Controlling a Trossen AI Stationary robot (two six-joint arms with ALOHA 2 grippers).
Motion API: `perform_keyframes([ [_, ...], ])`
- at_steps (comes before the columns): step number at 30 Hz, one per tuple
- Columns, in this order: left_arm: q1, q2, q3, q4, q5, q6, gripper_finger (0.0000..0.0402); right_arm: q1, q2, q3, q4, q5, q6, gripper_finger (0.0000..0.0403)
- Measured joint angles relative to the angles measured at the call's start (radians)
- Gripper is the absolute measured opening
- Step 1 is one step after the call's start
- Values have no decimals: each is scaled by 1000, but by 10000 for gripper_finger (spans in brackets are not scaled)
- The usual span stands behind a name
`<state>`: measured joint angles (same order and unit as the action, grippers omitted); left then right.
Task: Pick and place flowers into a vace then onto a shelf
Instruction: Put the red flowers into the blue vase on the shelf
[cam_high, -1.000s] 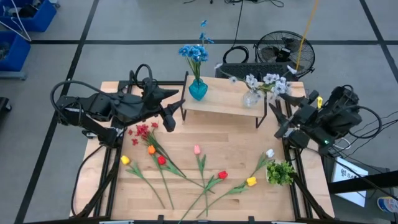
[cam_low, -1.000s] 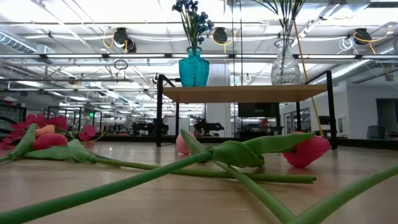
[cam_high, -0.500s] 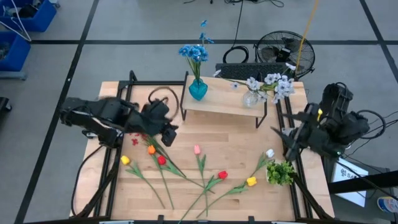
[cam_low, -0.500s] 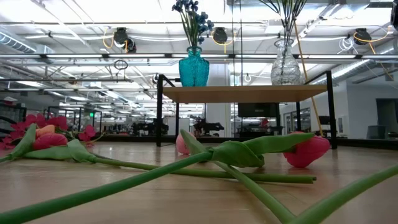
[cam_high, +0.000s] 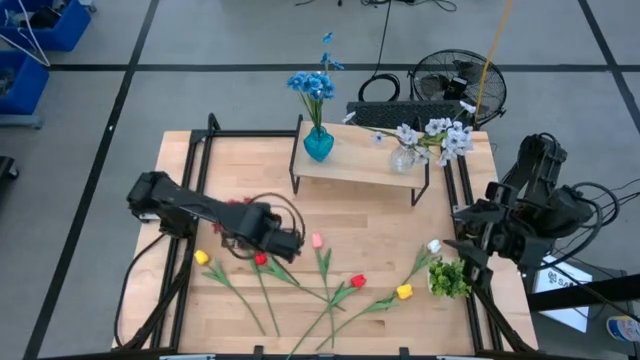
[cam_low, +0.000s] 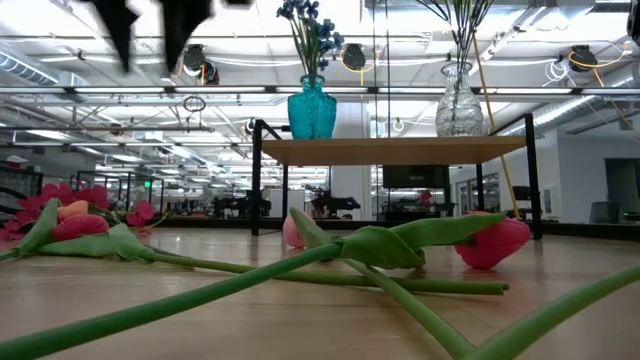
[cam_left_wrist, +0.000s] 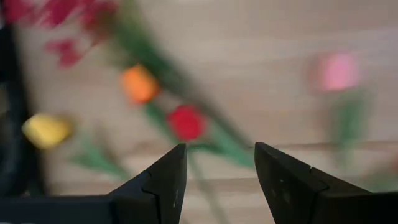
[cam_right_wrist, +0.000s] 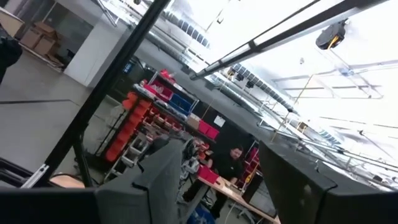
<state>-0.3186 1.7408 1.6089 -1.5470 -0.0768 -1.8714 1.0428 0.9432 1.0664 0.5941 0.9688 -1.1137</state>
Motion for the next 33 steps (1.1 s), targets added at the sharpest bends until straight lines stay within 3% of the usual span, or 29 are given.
perform_keyframes([
  [4,-2,-56,-192,-5,60,-76,195,0,0,0,0,2,-12,208],
  [7,21,-156,-363,69,23,-168,195,0,0,0,0,3,-24,208],
  [12,88,-341,-673,324,-64,-269,195,0,0,0,0,4,-24,208],
  [17,185,-415,-896,494,-133,-282,195,0,0,0,0,3,-24,208],
  [22,274,-418,-1023,695,-160,-163,184,0,0,0,0,3,-24,208],
  [26,319,-424,-1102,870,-152,-1,119,0,0,0,0,3,-24,208],
  [30,327,-443,-1083,933,-150,117,22,-1,0,0,1,4,-22,208],
  [33,322,-489,-1008,930,-206,194,19,-1,0,0,0,30,10,208],
])
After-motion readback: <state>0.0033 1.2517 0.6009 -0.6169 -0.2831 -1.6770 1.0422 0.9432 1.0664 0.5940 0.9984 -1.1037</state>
